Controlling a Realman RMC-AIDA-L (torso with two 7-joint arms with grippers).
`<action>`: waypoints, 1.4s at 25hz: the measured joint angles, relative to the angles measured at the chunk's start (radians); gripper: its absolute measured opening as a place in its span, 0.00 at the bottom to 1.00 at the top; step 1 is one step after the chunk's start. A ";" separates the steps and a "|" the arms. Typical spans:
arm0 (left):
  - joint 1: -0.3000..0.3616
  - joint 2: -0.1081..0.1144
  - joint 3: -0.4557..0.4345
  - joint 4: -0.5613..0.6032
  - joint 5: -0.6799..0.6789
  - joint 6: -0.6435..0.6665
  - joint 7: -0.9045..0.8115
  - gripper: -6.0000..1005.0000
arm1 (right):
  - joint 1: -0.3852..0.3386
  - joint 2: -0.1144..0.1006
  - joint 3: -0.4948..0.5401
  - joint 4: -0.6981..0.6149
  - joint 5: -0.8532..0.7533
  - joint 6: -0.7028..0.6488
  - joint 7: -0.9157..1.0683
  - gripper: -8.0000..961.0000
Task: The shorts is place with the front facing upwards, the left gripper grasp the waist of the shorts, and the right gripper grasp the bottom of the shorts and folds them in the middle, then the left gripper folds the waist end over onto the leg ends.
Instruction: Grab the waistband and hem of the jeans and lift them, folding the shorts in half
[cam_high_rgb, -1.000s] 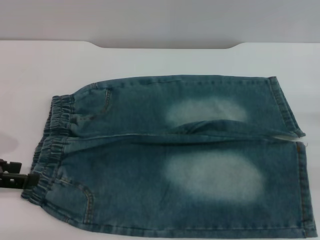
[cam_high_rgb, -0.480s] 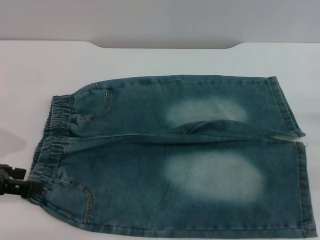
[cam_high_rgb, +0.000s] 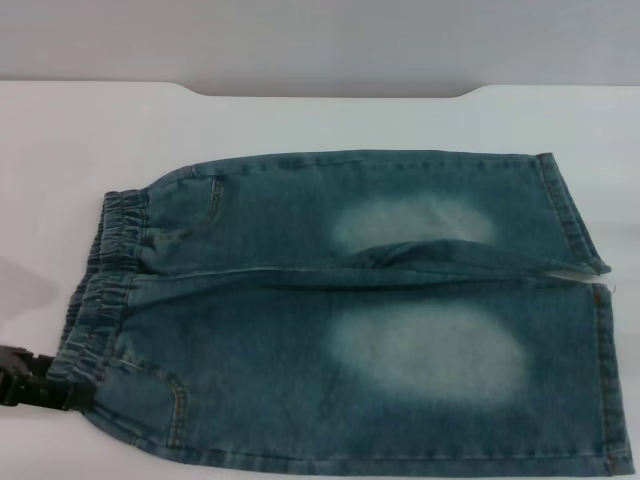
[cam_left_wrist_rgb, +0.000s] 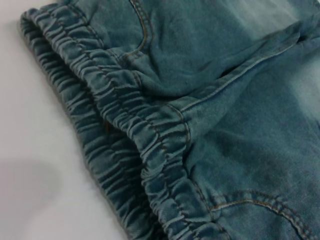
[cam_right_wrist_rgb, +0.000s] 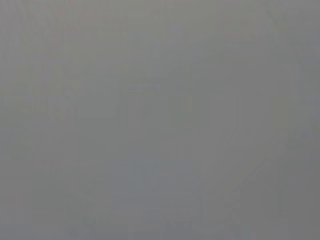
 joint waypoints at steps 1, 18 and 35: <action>-0.001 -0.001 0.000 0.000 0.000 -0.001 0.000 0.77 | 0.000 0.000 0.001 0.000 0.000 0.000 0.000 0.51; -0.012 -0.002 0.000 0.001 0.000 0.013 0.000 0.76 | 0.002 -0.001 0.009 -0.009 0.005 0.025 0.000 0.51; -0.018 0.002 -0.002 -0.003 0.018 0.015 -0.024 0.75 | 0.006 -0.001 0.010 -0.012 0.016 0.028 0.000 0.51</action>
